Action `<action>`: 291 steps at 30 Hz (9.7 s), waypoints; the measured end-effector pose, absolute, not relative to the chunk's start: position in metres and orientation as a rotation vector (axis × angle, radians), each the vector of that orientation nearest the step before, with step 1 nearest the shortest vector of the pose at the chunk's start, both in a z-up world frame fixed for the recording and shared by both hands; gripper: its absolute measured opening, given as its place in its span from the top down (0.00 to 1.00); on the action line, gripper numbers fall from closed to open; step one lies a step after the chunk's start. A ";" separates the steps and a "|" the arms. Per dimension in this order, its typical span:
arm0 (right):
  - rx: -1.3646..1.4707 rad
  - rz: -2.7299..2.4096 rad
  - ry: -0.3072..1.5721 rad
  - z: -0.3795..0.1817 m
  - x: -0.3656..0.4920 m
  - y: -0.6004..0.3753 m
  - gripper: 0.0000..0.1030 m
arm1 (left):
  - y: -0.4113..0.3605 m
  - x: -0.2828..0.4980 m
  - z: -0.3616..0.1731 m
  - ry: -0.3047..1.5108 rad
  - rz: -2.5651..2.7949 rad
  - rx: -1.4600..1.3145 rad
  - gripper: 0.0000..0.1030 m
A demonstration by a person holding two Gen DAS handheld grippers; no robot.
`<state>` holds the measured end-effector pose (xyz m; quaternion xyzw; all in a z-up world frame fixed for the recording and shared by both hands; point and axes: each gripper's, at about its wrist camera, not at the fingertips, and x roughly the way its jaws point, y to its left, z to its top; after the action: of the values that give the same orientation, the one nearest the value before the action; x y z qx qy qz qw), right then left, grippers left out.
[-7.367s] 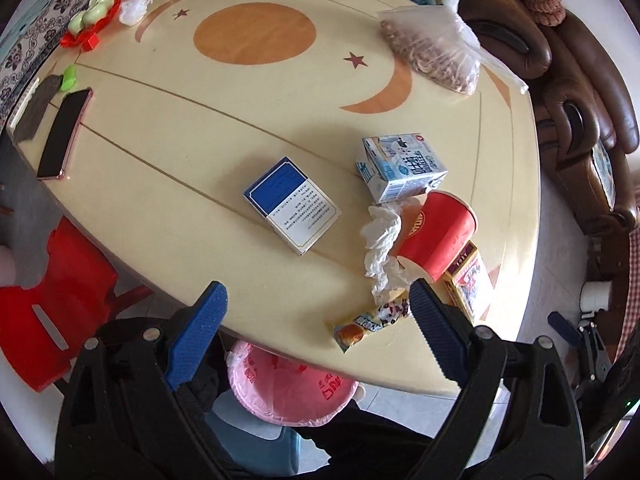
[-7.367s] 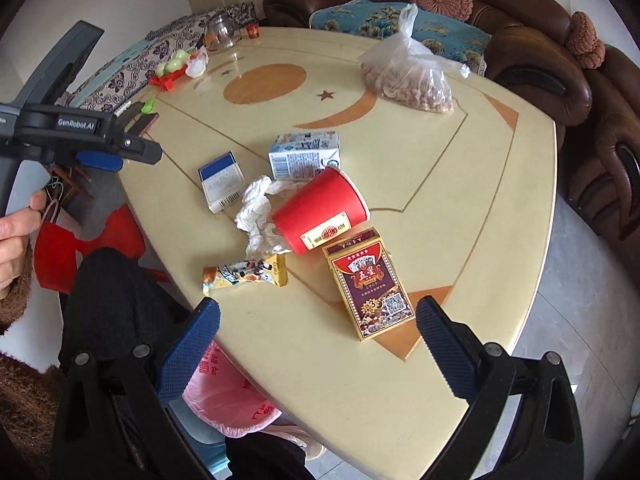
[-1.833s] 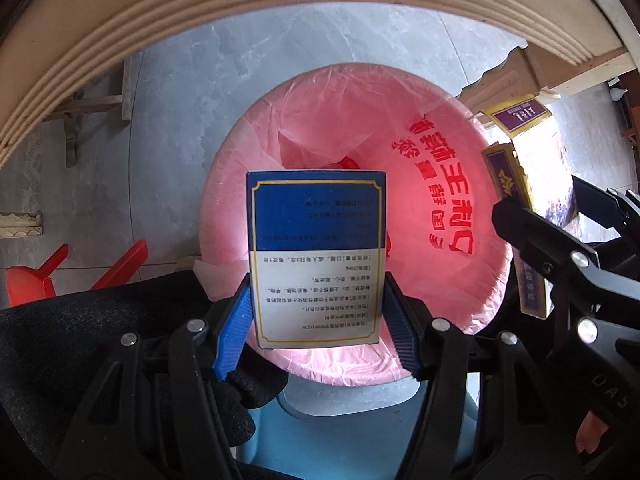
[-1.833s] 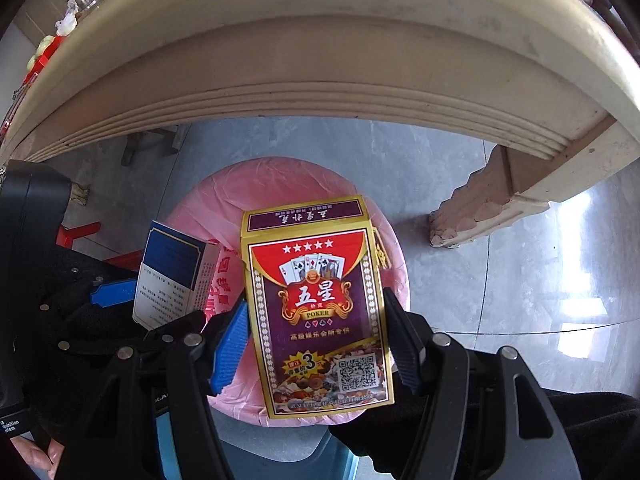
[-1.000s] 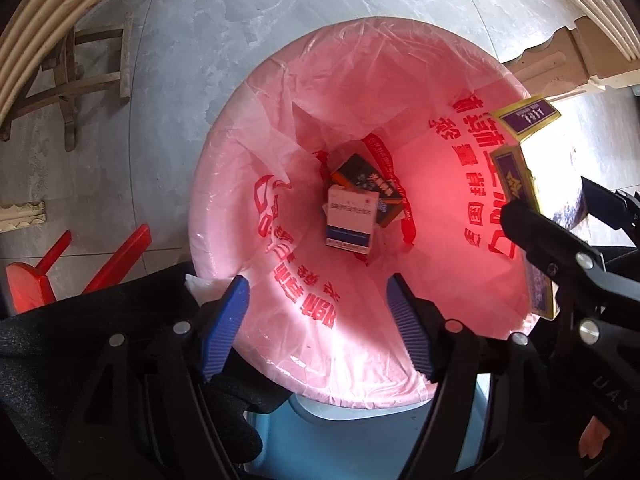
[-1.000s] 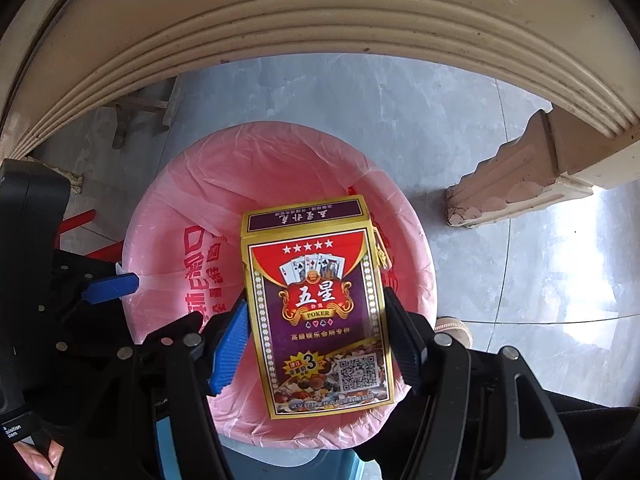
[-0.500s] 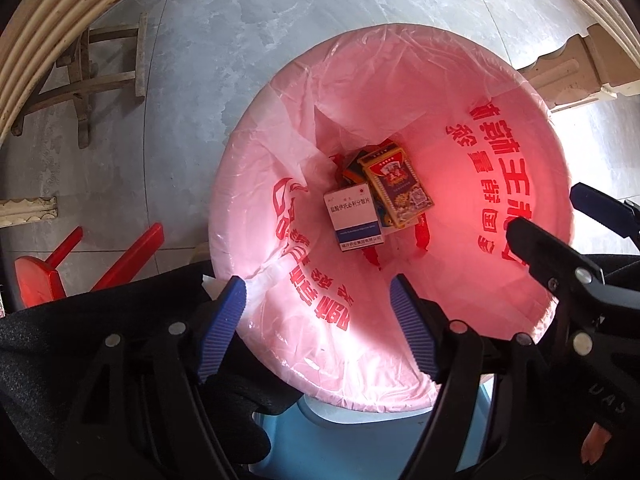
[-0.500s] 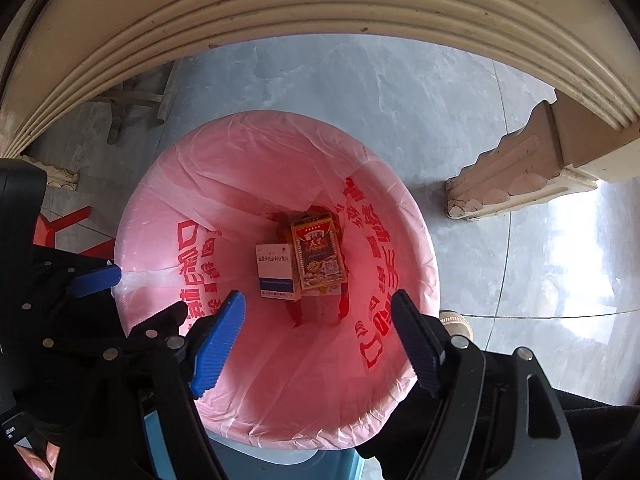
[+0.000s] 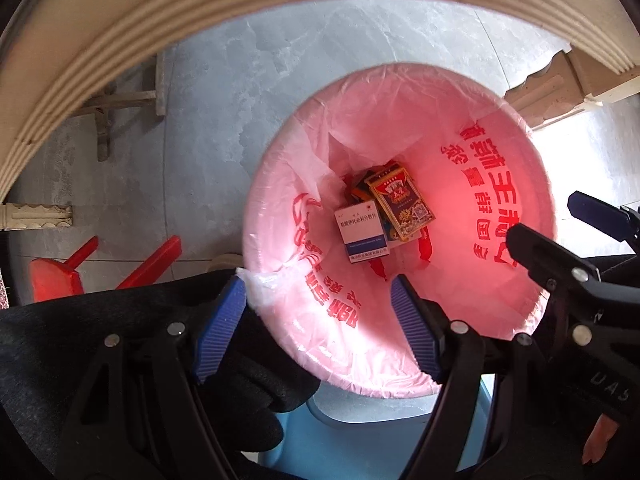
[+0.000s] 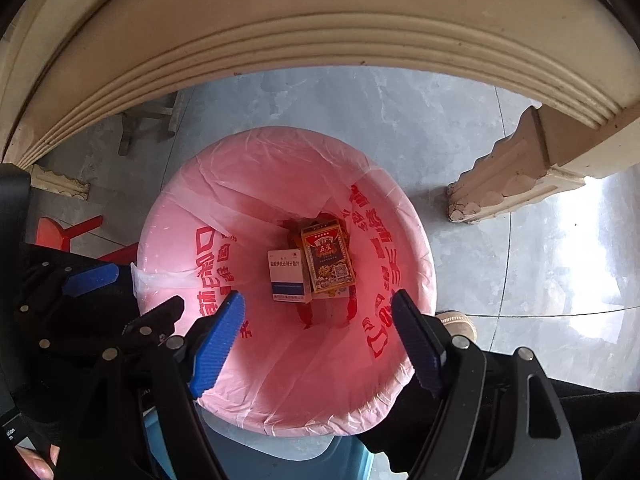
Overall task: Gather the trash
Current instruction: 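Move both tools back over the table toward the red cup and tissue, then grasp the white tissue with the left tool while the right tool grasps the red cup, then carry the tissue and red cup with both tools over the pink bin, then open the left tool to drop the tissue while the right tool drops the cup, then move both tools back over the table toward the milk carton and snack wrapper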
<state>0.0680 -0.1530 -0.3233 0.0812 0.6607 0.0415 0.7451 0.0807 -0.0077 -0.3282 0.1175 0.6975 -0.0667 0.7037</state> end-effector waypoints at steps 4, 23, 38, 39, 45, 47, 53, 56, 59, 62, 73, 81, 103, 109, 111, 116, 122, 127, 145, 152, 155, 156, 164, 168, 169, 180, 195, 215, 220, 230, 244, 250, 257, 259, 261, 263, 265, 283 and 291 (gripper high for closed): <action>0.205 0.103 1.390 -0.290 0.057 -0.160 0.25 | 0.004 0.075 -0.293 1.503 -0.146 0.237 0.29; 0.210 0.223 0.998 -0.028 0.086 -0.200 0.14 | 0.022 0.111 -0.023 1.133 -0.192 0.219 0.17; 0.143 0.192 0.924 0.063 0.141 -0.206 0.13 | -0.020 0.147 0.048 1.099 -0.267 0.271 0.16; 0.144 0.194 0.924 0.063 0.143 -0.207 0.13 | -0.020 0.149 0.049 1.100 -0.263 0.269 0.16; 0.136 0.186 0.919 0.064 0.153 -0.209 0.13 | -0.019 0.165 0.048 1.117 -0.251 0.250 0.16; 0.138 0.186 0.922 0.063 0.159 -0.211 0.13 | -0.018 0.171 0.047 1.124 -0.250 0.238 0.16; 0.159 0.177 0.926 0.060 0.178 -0.219 0.13 | -0.021 0.188 0.039 1.150 -0.251 0.224 0.16; 0.168 0.174 0.935 0.054 0.190 -0.221 0.13 | -0.023 0.197 0.032 1.164 -0.253 0.215 0.16; 0.181 0.176 0.957 0.044 0.202 -0.223 0.13 | -0.023 0.208 0.021 1.190 -0.250 0.200 0.16; 0.191 0.174 0.986 0.029 0.216 -0.223 0.13 | -0.023 0.219 0.008 1.218 -0.246 0.187 0.16; 0.258 0.171 1.144 -0.042 0.278 -0.218 0.13 | -0.024 0.262 -0.052 1.326 -0.216 0.132 0.16; 0.309 0.157 1.253 -0.097 0.320 -0.210 0.13 | -0.029 0.292 -0.098 1.387 -0.165 0.086 0.16; 0.477 0.163 1.359 -0.170 0.369 -0.201 0.35 | -0.021 0.322 -0.154 1.464 -0.181 -0.162 0.24; 0.483 0.161 1.342 -0.168 0.369 -0.201 0.39 | -0.013 0.324 -0.159 1.468 -0.175 -0.231 0.42; 0.480 0.163 1.335 -0.166 0.368 -0.202 0.39 | -0.010 0.320 -0.160 1.469 -0.165 -0.228 0.48; 0.450 0.156 1.323 -0.161 0.365 -0.205 0.40 | -0.008 0.320 -0.160 1.454 -0.167 -0.245 0.52; 0.415 0.139 1.305 -0.152 0.359 -0.208 0.40 | -0.005 0.313 -0.152 1.441 -0.174 -0.218 0.73; 0.391 0.130 1.294 -0.146 0.352 -0.209 0.40 | -0.008 0.309 -0.142 1.412 -0.182 -0.193 0.82; 0.315 0.102 1.229 -0.106 0.323 -0.224 0.40 | -0.003 0.291 -0.074 1.267 -0.183 -0.053 0.84; 0.279 0.099 1.178 -0.074 0.301 -0.224 0.40 | 0.005 0.263 -0.034 1.186 -0.194 0.014 0.84; 0.256 0.101 1.154 -0.058 0.287 -0.221 0.40 | 0.009 0.246 -0.021 1.165 -0.192 0.035 0.84; 0.248 0.104 1.145 -0.052 0.281 -0.219 0.40 | 0.011 0.240 -0.017 1.158 -0.191 0.043 0.84; 0.161 0.146 1.065 -0.010 0.221 -0.203 0.40 | 0.019 0.188 0.006 1.100 -0.215 0.077 0.84; 0.122 0.182 1.035 0.004 0.185 -0.191 0.40 | 0.020 0.161 0.009 1.079 -0.230 0.091 0.84; 0.110 0.188 1.028 0.006 0.177 -0.188 0.40 | 0.020 0.154 0.008 1.076 -0.237 0.095 0.84; -0.013 0.239 0.983 0.009 0.103 -0.147 0.40 | 0.015 0.098 -0.004 1.059 -0.282 0.129 0.84; -0.072 0.237 1.007 -0.026 0.042 -0.127 0.40 | 0.009 0.057 -0.075 1.161 -0.333 0.151 0.84; 0.010 0.182 1.159 -0.131 0.039 -0.140 0.40 | -0.008 0.054 -0.179 1.339 -0.366 0.203 0.84; 0.036 0.170 1.203 -0.161 0.042 -0.144 0.40 | -0.012 0.056 -0.202 1.350 -0.350 0.236 0.84; 0.094 0.122 1.292 -0.223 0.051 -0.151 0.40 | -0.012 0.065 -0.256 1.468 -0.362 0.184 0.84; 0.177 0.108 1.445 -0.313 0.064 -0.154 0.40 | -0.021 0.076 -0.333 1.625 -0.344 0.170 0.84; 0.189 0.099 1.489 -0.337 0.068 -0.157 0.40 | -0.023 0.084 -0.359 1.661 -0.320 0.198 0.84; 0.195 0.102 1.534 -0.359 0.074 -0.155 0.40 | -0.023 0.087 -0.366 1.649 -0.289 0.258 0.61; 0.196 0.102 1.542 -0.363 0.077 -0.154 0.40 | -0.022 0.087 -0.367 1.653 -0.284 0.272 0.57; 0.196 0.102 1.547 -0.367 0.079 -0.154 0.39 | -0.018 0.088 -0.365 1.644 -0.263 0.282 0.50; 0.195 0.103 1.552 -0.368 0.079 -0.153 0.37 | -0.014 0.088 -0.362 1.631 -0.249 0.281 0.45; 0.189 0.101 1.557 -0.370 0.079 -0.153 0.37 | -0.011 0.089 -0.363 1.633 -0.239 0.270 0.43; 0.180 0.085 1.599 -0.377 0.080 -0.154 0.35 | -0.012 0.091 -0.365 1.626 -0.192 0.303 0.39; 0.203 0.068 1.558 -0.357 0.076 -0.159 0.26 | -0.007 0.087 -0.344 1.585 -0.187 0.300 0.34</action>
<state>0.0759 -0.1592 -0.3571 0.0912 0.7012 0.0305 0.7065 0.0871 -0.0074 -0.3442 0.1341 0.7081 -0.0835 0.6882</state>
